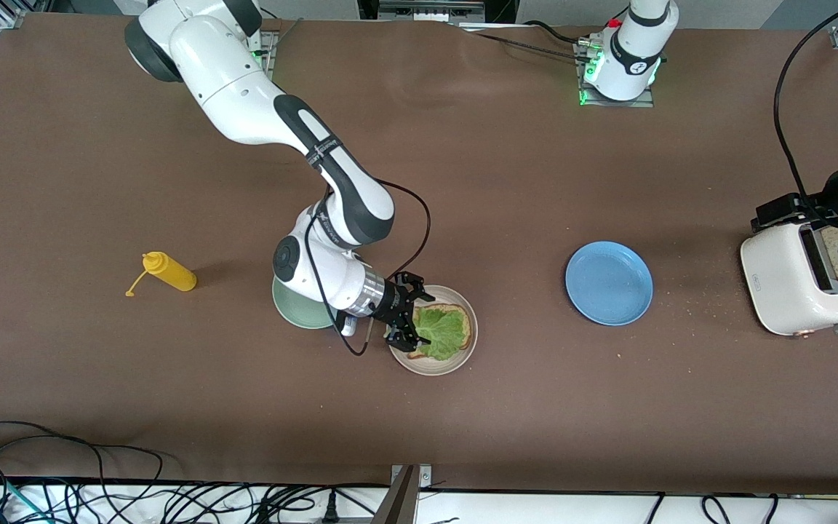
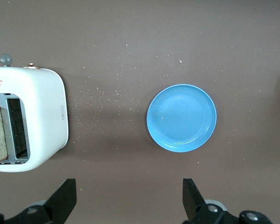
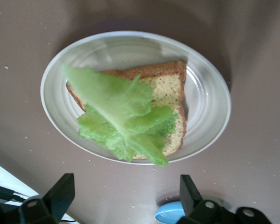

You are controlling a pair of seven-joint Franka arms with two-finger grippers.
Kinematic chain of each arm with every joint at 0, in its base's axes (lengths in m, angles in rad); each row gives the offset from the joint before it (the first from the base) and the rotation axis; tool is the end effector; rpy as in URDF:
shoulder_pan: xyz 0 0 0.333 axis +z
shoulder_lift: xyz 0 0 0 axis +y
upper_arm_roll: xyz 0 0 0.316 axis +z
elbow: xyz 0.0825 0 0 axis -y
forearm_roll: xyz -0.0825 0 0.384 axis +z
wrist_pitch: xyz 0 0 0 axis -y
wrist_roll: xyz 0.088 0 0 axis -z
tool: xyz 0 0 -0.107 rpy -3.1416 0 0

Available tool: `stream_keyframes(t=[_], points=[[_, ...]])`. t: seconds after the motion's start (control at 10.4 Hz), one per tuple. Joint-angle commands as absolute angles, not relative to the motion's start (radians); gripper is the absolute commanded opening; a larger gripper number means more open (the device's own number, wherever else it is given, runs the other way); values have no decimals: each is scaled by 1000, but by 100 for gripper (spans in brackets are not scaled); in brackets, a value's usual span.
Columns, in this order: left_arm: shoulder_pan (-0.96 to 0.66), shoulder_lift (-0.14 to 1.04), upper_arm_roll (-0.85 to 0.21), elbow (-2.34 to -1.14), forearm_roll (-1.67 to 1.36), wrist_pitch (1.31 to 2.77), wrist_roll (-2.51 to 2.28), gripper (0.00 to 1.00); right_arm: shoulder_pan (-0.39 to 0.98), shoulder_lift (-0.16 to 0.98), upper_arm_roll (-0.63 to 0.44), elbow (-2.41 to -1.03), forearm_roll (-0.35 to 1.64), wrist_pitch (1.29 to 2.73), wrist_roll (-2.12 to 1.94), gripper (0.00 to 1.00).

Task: Make sandwich on beige plate with both arms
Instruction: 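Withdraw the right gripper from the plate toward the mustard bottle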

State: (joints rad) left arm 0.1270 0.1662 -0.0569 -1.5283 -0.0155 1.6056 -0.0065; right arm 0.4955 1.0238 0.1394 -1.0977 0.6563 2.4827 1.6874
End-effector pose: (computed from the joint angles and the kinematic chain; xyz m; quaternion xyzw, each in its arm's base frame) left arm 0.6014 0.0431 0.5513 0.9982 0.0390 -0.0439 0.0138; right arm 0.6718 0.4406 0.2305 -0.6562 0.6760 0.1986 0.2702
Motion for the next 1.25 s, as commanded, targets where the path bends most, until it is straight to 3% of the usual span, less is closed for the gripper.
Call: stream_keyframes(t=[0.0,0.29,0.68,0.87,1.16], points=[[126,169,-64,-1529,17,1609,-12,100,470,958,82,-1078,612,2290,1686,100],[126,169,-64,-1528,17,1609,-11,100,434,801,48,-1081,393,2047,1608,100],[126,169,-64,-1528,17,1609,-11,100,263,626,48,-1085,341,1618,1189,100],[124,169,-64,-1528,17,1609,-12,100,215,568,-10,-1085,249,1440,897,100],[126,170,-64,-1529,17,1609,-12,100,215,480,-134,-1126,89,1368,423,100]])
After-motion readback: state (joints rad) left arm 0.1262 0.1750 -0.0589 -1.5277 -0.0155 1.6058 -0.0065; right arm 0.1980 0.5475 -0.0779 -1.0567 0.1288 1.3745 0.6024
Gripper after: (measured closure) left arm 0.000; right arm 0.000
